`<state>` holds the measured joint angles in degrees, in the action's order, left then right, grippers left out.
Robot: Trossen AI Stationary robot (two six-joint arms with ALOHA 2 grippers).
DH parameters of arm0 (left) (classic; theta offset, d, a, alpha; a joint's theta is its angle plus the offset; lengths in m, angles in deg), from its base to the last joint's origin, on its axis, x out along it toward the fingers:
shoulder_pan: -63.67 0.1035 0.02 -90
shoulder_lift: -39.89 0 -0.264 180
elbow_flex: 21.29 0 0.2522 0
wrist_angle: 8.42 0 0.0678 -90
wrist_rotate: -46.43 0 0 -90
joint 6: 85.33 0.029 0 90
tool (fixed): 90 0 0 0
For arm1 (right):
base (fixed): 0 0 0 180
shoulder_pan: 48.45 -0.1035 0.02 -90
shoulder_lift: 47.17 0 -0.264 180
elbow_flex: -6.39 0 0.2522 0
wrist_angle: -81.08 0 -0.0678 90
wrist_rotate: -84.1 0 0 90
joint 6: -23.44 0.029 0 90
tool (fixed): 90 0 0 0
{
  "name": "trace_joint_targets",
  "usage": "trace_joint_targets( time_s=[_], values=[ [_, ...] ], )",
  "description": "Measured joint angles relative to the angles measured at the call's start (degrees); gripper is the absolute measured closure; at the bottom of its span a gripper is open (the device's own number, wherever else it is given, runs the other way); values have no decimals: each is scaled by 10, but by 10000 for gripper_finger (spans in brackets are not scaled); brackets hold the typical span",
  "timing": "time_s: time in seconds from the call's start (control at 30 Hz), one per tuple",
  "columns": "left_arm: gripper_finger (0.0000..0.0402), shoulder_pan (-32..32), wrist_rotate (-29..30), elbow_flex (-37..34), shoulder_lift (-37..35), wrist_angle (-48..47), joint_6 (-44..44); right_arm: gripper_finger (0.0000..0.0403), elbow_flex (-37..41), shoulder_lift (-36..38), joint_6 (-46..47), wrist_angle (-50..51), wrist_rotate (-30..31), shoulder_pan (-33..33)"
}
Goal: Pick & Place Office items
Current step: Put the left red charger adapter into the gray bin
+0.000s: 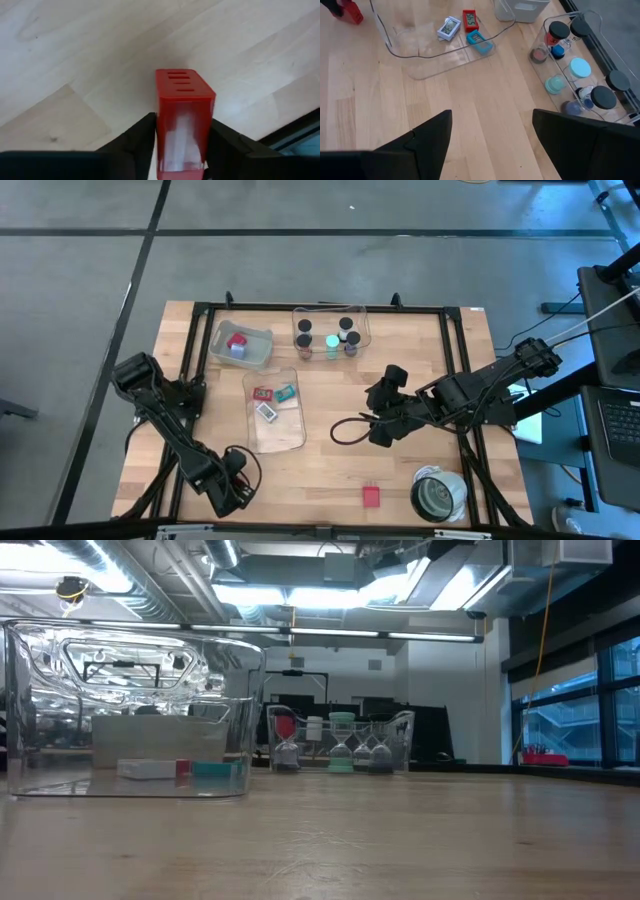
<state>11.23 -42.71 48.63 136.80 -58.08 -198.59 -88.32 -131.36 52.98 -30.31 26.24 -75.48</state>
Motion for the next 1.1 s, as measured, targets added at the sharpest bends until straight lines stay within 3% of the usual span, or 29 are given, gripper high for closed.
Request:
trace_joint_targets(
  time_s=[0.1, 0.27, 0.43, 0.57, 0.7, 0.87, 1.1],
  values=[
    [282, 0, 3, 7, -11, -2, 0, 124, 0, 0, 0, 0, 0, 0],
    [284, 0, 78, 22, -48, -4, 18, 124, 0, 0, 0, 0, 0, 0],
    [280, 0, 200, 46, -99, -35, 60, 124, 0, 0, 0, 0, 0, 0],
    [277, 5, 332, 60, -140, -60, 117, 124, 0, 0, 0, 0, 0, 0],
    [280, 28, 448, 60, -174, -70, 210, 124, 0, 0, 0, 0, 0, 0],
    [278, 85, 565, 60, -203, -68, 385, 124, 0, 0, 0, 0, 0, 0],
    [278, 209, 608, 60, -233, -68, 565, 124, 0, 0, 0, 0, 0, 0]
  ],
)
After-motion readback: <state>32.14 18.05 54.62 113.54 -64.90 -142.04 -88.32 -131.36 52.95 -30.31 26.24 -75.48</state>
